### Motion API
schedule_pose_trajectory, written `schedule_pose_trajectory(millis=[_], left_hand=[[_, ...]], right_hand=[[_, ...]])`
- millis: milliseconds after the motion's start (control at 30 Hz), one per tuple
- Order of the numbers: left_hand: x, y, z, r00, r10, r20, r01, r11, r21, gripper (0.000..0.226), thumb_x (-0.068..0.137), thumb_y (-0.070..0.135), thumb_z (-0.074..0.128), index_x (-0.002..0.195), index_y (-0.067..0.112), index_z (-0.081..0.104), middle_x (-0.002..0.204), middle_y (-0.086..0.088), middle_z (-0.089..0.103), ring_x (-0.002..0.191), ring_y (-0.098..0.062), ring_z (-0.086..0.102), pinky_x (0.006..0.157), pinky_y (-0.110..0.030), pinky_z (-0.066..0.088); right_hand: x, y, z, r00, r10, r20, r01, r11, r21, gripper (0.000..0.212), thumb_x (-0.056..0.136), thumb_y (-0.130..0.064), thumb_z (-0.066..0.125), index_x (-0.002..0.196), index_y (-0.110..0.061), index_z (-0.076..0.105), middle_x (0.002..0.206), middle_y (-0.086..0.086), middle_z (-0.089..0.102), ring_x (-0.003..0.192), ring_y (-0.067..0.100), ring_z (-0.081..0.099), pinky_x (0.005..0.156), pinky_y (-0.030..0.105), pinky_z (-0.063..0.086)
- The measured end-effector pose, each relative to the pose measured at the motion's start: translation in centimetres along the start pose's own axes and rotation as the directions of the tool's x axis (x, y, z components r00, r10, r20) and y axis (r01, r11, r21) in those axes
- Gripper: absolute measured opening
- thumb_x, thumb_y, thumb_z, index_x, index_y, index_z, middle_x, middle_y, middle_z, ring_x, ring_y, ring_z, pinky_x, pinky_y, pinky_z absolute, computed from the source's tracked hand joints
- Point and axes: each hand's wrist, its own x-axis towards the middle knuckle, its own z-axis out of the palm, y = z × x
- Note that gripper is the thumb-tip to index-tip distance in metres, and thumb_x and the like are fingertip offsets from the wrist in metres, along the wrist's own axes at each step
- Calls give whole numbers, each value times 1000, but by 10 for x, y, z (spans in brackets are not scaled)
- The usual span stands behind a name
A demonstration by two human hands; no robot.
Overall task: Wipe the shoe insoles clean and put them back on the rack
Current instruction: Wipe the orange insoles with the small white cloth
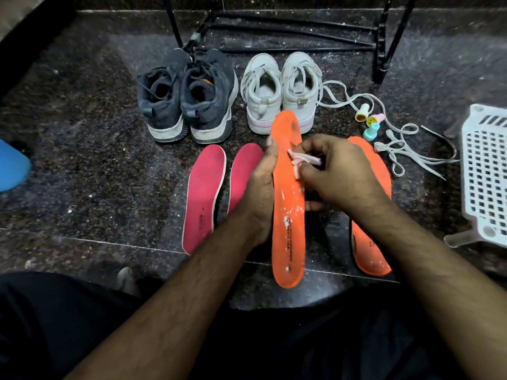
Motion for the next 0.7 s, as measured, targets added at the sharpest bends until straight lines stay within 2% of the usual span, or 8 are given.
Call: schedule_pose_trajectory(millis=[100, 167, 233, 300, 400, 467, 567, 700], left_hand=[[0, 0, 4, 1000, 11, -19, -12, 997, -80, 71, 100, 62, 29, 88, 7, 72, 78, -11, 72, 69, -20, 70, 66, -31, 59], [1, 3, 0, 1000, 16, -9, -17, 988, -153, 77, 100, 63, 29, 79, 4, 73, 76, -15, 71, 66, -22, 71, 66, -29, 59], [2, 6, -3, 1000, 14, 5, -13, 987, -157, 78, 99, 66, 25, 84, 2, 69, 78, -17, 70, 69, -24, 70, 68, -29, 58], [2, 4, 0, 1000, 27, -14, -29, 991, -133, 74, 101, 64, 23, 96, 4, 65, 80, -15, 72, 72, -23, 70, 68, -30, 58], [4, -2, 1, 997, 42, -63, -51, 986, -159, 68, 102, 61, 25, 100, 5, 64, 80, -13, 73, 71, -22, 72, 67, -31, 60], [4, 0, -3, 997, 40, -64, -52, 981, -185, 74, 99, 67, 26, 99, 5, 67, 84, -15, 72, 75, -24, 72, 74, -33, 59], [3, 4, -8, 999, 20, -48, -29, 979, -199, 84, 96, 72, 25, 84, 6, 76, 83, -16, 72, 76, -25, 72, 75, -32, 59], [3, -2, -2, 997, 29, -70, -40, 984, -172, 78, 98, 70, 22, 110, 5, 64, 96, -17, 67, 84, -26, 68, 80, -34, 58]], right_hand=[[-9, -9, 8, 997, -23, 69, 17, 996, 89, 15, 78, -14, 68, 91, -23, 70, 78, -7, 72, 65, 9, 65, 65, 29, 54], [-15, -12, 13, 989, -37, 143, 18, 991, 135, 17, 74, -21, 69, 91, -21, 71, 79, -4, 73, 69, 17, 68, 70, 34, 56], [-15, -12, 12, 984, -37, 177, 0, 978, 207, 18, 73, -21, 69, 91, -21, 71, 81, -2, 74, 71, 23, 69, 72, 43, 58], [-11, -8, 10, 990, -17, 137, -11, 981, 194, 16, 76, -16, 69, 91, -21, 72, 78, -5, 74, 68, 17, 69, 72, 46, 58], [-10, -11, 8, 996, -20, 82, 15, 998, 69, 16, 78, -11, 70, 90, -22, 73, 77, -10, 72, 66, 6, 65, 71, 37, 57], [-16, -17, 8, 987, -68, 147, 54, 994, 92, 17, 75, -13, 71, 90, -23, 72, 79, -8, 72, 69, 11, 66, 72, 36, 56], [-22, -20, 11, 975, -105, 198, 78, 987, 141, 18, 74, -15, 71, 90, -23, 72, 80, -6, 73, 71, 17, 68, 73, 36, 56], [-18, -16, 11, 996, -39, 77, 35, 998, 53, 14, 75, -13, 72, 86, -22, 71, 74, -9, 70, 65, 5, 63, 66, 22, 49]])
